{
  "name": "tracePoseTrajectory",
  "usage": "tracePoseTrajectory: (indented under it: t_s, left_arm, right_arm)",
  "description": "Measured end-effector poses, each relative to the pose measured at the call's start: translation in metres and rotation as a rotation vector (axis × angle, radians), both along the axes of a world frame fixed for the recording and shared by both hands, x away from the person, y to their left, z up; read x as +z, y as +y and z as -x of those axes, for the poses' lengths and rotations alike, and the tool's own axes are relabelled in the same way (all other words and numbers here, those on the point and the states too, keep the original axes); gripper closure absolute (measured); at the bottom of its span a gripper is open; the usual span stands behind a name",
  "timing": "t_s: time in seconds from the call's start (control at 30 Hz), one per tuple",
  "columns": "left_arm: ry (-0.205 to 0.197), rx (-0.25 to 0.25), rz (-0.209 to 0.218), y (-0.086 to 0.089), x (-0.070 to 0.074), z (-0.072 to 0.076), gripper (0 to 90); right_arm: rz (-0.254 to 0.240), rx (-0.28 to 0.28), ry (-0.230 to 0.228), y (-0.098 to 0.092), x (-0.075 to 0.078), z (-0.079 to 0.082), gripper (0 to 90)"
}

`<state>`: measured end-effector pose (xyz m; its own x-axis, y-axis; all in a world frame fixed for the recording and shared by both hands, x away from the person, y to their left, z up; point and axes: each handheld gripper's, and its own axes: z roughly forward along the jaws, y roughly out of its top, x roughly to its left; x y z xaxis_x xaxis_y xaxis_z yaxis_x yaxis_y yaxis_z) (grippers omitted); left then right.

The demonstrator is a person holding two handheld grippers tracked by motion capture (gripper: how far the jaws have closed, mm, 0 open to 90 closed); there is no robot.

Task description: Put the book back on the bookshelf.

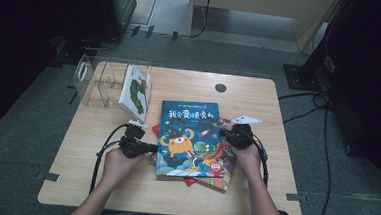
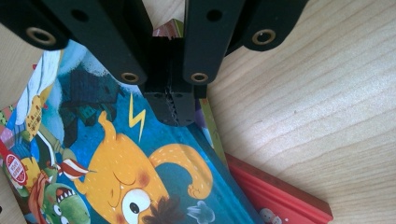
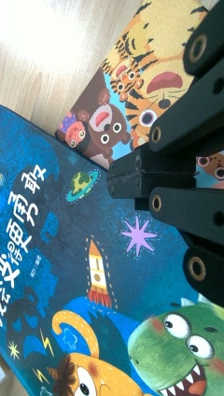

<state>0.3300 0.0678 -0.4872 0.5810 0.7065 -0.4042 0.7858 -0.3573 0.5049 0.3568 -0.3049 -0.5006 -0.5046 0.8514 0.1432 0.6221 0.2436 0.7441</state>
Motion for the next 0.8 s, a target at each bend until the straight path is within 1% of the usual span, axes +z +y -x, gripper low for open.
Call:
tracePoseTrajectory:
  t_s: [0.07, 0.17, 0.23, 0.43, 0.5, 0.7, 0.8]
  left_arm:
    - [0.0, 0.001, 0.0, -0.001, 0.0, 0.001, 90.0]
    - [0.01, -0.019, 0.002, -0.002, 0.001, 0.003, 90.0]
    - [0.006, -0.019, 0.0, -0.005, 0.001, 0.007, 90.0]
    - [0.009, -0.027, 0.003, -0.008, 0.001, 0.011, 90.0]
    - [0.008, -0.038, 0.0, -0.01, 0.001, 0.015, 90.0]
    - [0.008, -0.039, 0.005, -0.011, 0.0, 0.019, 90.0]
    - [0.016, -0.037, 0.01, -0.011, 0.0, 0.021, 90.0]
  right_arm:
    - [-0.003, 0.0, 0.003, 0.0, 0.0, 0.0, 90.0]
    - [-0.006, -0.004, 0.012, -0.001, 0.0, 0.0, 90.0]
    - [-0.009, -0.006, 0.015, -0.002, 0.0, -0.001, 90.0]
    - [-0.01, -0.013, 0.018, -0.003, 0.0, -0.001, 90.0]
    - [-0.009, -0.013, 0.021, -0.003, 0.0, -0.001, 90.0]
    - [-0.011, -0.012, 0.024, -0.003, 0.0, -0.002, 90.0]
    - [-0.006, -0.011, 0.026, -0.002, 0.001, -0.002, 90.0]
